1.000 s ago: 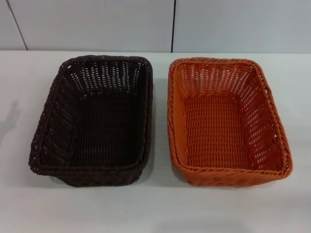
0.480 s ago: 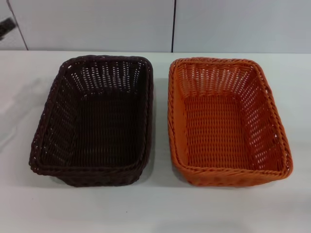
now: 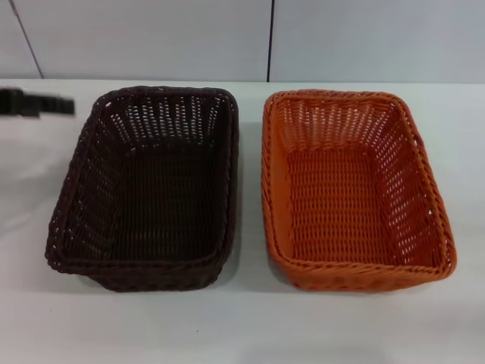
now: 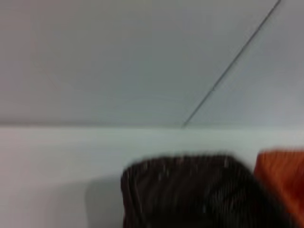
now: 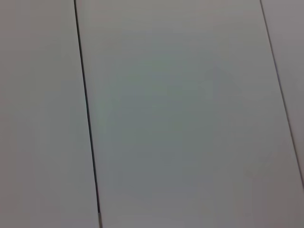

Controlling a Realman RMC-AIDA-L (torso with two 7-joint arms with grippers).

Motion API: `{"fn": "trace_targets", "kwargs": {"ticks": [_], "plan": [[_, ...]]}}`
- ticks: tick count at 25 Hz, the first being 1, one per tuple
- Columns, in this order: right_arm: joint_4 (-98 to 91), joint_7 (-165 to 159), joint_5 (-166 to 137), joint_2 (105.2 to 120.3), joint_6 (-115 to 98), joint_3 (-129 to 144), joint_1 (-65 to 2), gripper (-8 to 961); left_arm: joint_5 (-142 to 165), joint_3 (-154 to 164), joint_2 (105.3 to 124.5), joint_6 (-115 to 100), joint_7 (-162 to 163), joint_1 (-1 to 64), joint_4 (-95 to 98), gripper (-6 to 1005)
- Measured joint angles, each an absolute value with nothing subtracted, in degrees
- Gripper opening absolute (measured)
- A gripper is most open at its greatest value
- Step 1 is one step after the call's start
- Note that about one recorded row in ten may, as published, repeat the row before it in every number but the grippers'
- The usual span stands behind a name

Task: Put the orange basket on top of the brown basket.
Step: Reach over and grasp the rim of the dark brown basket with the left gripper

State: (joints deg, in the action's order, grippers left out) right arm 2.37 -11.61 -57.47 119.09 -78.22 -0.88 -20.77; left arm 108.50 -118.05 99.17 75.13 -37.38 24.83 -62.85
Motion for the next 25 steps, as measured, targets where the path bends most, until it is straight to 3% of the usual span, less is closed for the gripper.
{"fn": "trace_targets", "kwargs": {"ticks": [1,2,3,4,9,17,25], "plan": [[2.3,-11.6,-57.5,119.09,-78.2,-0.9,-20.8,730,111.9,-118.8,100.05,76.7,-36.0,25.1,-64.7,819],[2.3,-11.6,-57.5,119.09,-78.2,-0.9,-20.8,730,118.9,-120.8,102.33,79.1,-33.4,25.8,-68.3,818],[2.3,-11.6,-57.5,119.09,-78.2,-0.9,-20.7,730,118.9,-120.8,102.33,79.1,-33.4,25.8,-68.3,817],[2.3,-11.6,-57.5,119.09,-78.2,-0.9,-20.8,730,133.2,-124.2,107.64,82.6,-29.6,27.2,-74.9,816],[2.2,-11.6,-57.5,119.09,-78.1,-0.9,-20.9,730,144.6,-127.7,114.01,86.9,-29.2,29.4,-79.0,812],[1.6,-11.6,-57.5,118.94,-78.0,-0.9,-21.2,730,145.2,-127.7,116.49,87.3,-29.1,29.6,-78.3,804],[1.3,-11.6,-57.5,118.91,-78.1,-0.9,-21.2,729,145.7,-127.6,117.23,83.3,-29.1,29.2,-74.4,796]]}}
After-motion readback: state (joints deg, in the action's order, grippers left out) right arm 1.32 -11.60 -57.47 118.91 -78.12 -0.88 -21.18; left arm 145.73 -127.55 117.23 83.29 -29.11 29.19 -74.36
